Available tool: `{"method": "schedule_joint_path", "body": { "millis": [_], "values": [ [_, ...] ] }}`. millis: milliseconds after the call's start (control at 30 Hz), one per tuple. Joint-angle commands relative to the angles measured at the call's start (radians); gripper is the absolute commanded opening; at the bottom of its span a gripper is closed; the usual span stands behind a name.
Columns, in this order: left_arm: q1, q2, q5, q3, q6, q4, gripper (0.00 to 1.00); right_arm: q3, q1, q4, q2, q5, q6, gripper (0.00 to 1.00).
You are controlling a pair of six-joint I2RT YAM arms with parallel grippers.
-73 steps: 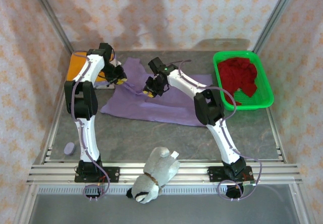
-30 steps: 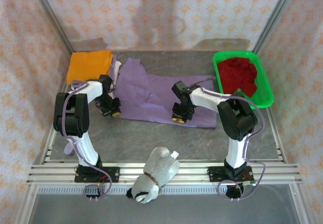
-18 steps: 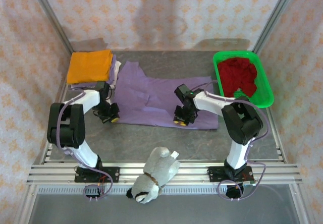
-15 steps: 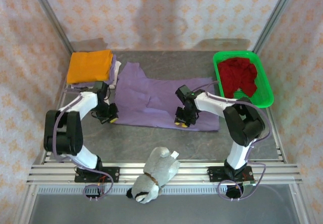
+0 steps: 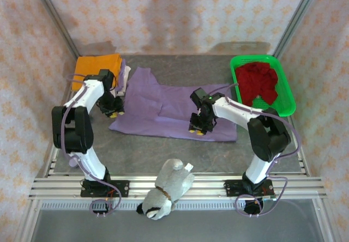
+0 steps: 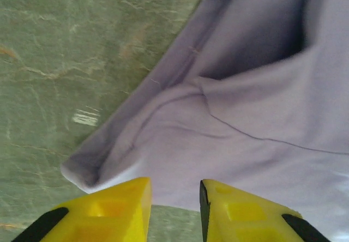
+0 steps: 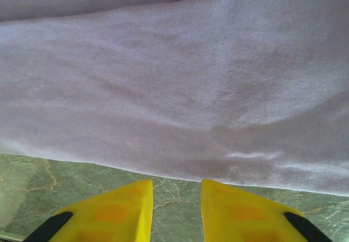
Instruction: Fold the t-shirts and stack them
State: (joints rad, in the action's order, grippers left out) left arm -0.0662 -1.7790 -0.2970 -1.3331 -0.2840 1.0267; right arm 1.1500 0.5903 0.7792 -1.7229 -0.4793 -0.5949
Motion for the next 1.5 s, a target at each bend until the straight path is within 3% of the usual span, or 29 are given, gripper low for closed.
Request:
{"method": "schedule_joint_path", "body": {
  "millis": [0, 367, 800, 1467],
  "values": [
    [-0.024, -0.043, 0.066, -0.032, 0.097, 0.095, 0.33, 0.026, 0.003, 0.048, 0.034, 0.002, 0.018, 0.29],
    [-0.026, -0.094, 0.032, 0.010, 0.126, 0.070, 0.32, 0.062, 0.003, 0.056, 0.011, -0.012, 0.023, 0.29],
    [-0.029, -0.063, 0.040, 0.018, 0.126, 0.085, 0.00, 0.054, 0.003, 0.058, 0.016, -0.012, 0.023, 0.29],
    [-0.076, 0.079, 0.088, 0.167, 0.069, 0.111, 0.00, 0.026, 0.003, 0.034, 0.025, -0.021, 0.011, 0.29]
  ]
}}
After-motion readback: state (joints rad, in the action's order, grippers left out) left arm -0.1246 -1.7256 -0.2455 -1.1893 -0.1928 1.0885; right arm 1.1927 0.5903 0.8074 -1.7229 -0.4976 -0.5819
